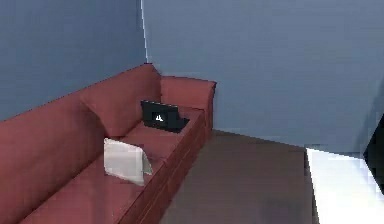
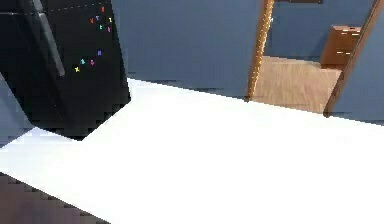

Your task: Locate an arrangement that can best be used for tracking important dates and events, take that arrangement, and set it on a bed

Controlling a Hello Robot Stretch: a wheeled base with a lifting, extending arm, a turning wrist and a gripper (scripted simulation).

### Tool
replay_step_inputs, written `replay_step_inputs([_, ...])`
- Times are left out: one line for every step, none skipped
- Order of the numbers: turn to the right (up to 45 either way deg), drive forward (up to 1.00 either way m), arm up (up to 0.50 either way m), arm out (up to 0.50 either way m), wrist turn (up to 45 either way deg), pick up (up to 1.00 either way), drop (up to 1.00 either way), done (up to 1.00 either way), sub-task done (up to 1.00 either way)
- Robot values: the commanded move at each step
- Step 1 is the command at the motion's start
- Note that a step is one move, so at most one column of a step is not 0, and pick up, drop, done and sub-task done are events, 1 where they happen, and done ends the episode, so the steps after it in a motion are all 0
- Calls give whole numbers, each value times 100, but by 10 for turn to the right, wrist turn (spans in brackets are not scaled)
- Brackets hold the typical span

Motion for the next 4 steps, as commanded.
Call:
replay_step_inputs([90,0,0,0,0,0,0,0,0])
replay_step_inputs([0,20,0,0,0,0,0,0,0])
replay_step_inputs([-450,0,0,0,0,0,0,0,0])
replay_step_inputs([-450,0,0,0,0,0,0,0,0])
